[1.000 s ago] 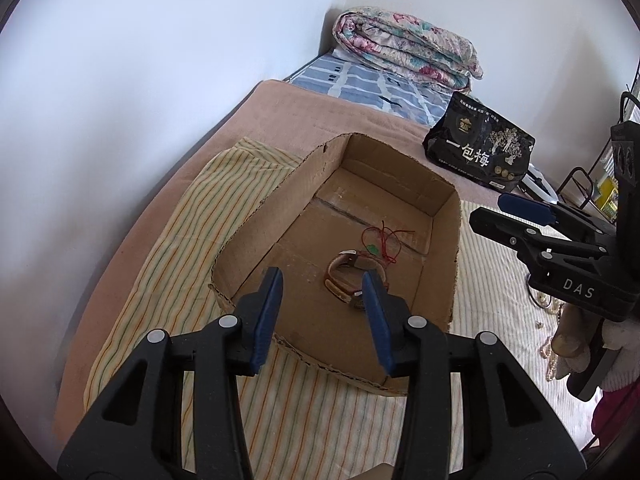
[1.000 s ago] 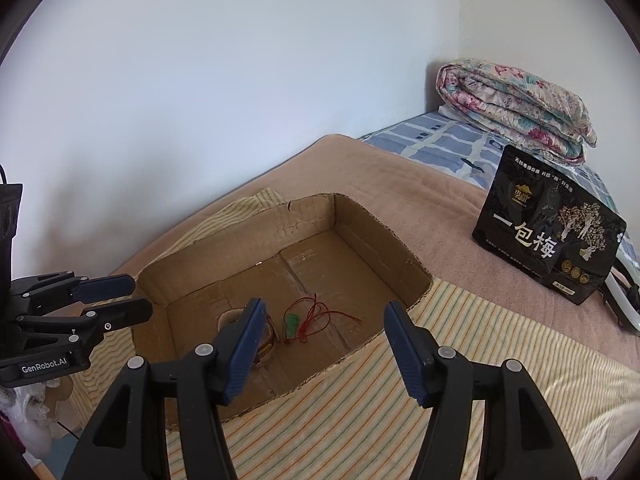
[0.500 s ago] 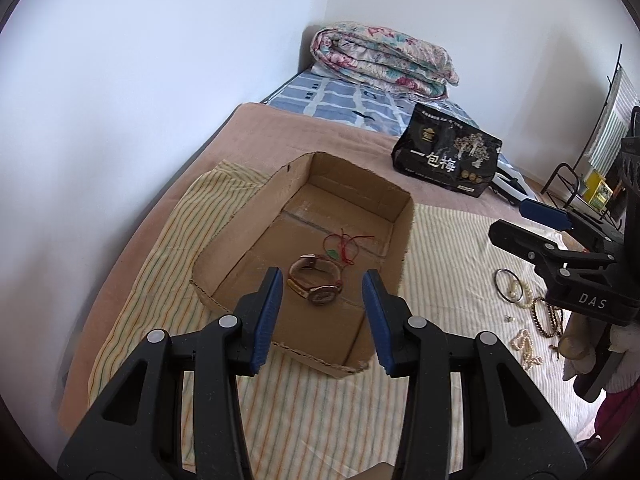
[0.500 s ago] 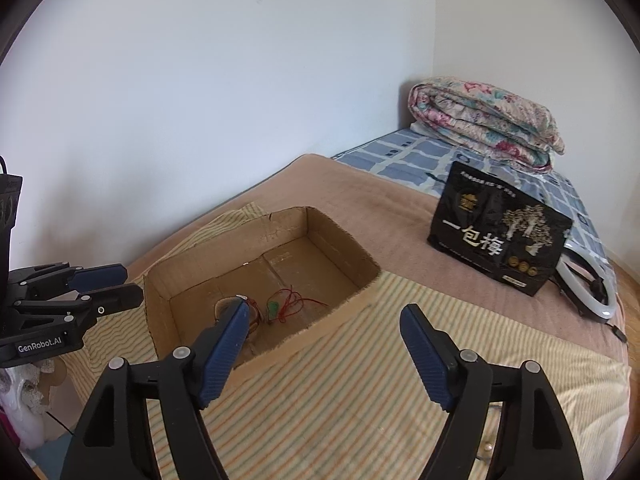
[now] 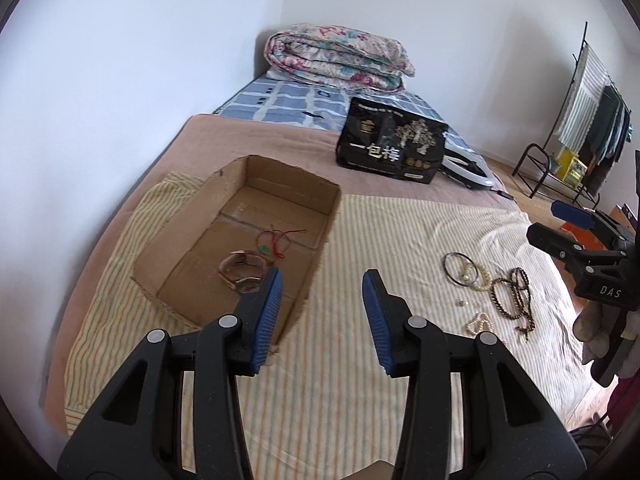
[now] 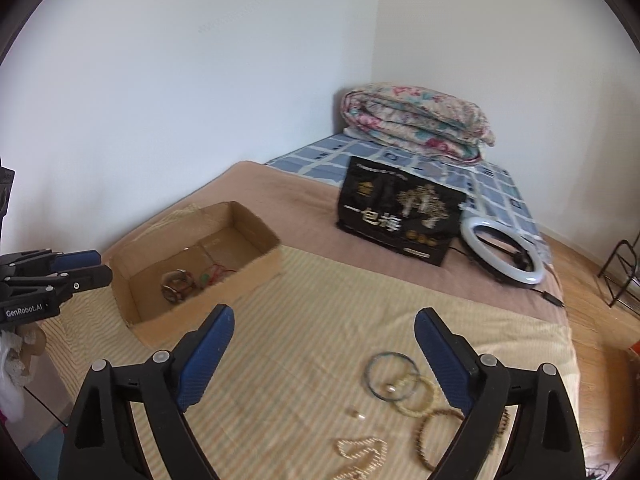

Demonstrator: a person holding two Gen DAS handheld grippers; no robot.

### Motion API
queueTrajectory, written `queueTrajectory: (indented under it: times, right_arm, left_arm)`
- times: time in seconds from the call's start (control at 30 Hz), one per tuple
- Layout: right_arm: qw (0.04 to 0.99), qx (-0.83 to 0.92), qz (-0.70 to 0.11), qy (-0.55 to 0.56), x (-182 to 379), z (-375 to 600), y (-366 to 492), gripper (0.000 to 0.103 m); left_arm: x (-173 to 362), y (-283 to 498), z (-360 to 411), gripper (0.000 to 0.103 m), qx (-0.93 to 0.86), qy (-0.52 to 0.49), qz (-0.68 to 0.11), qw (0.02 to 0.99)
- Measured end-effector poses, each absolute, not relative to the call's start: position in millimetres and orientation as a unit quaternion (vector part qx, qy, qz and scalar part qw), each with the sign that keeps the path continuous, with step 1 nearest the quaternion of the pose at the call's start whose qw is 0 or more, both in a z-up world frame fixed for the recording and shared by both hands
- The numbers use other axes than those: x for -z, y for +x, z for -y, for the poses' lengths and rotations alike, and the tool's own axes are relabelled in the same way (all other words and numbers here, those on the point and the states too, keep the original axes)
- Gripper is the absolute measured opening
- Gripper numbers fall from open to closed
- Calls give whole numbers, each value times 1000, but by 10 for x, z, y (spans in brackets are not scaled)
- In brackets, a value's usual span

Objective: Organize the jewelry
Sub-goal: 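Withdraw both grippers from the box back over the remaining jewelry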

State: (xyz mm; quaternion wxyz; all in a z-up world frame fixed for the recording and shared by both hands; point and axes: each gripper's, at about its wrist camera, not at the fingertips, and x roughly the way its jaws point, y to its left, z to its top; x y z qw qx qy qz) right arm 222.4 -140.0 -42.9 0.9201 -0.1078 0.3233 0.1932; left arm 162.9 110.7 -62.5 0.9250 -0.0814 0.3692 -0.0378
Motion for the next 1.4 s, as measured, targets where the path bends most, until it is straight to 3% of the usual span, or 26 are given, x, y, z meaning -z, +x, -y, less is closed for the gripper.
queueTrajectory:
  times: [0.5,0.6,0.7,1.4]
  right_arm:
    - [924,-83,-369,-51,621,2730,2037,93]
    - [924,-59,-377,-26,681,2992,2012,95]
    - [922,-40,-386,-9,761,3230,1997,100]
    - [873,-25,-486,41,1648,3647,2264,103]
  left_arm:
    - [791,1671,-287,42,113,-45,-403,907]
    - [841,1675,-143,53,128,-40,-409,902]
    - [891,1670,14,54,148,-33,-414,897]
    - [1537,2091,863,54,232,-17,-487,842]
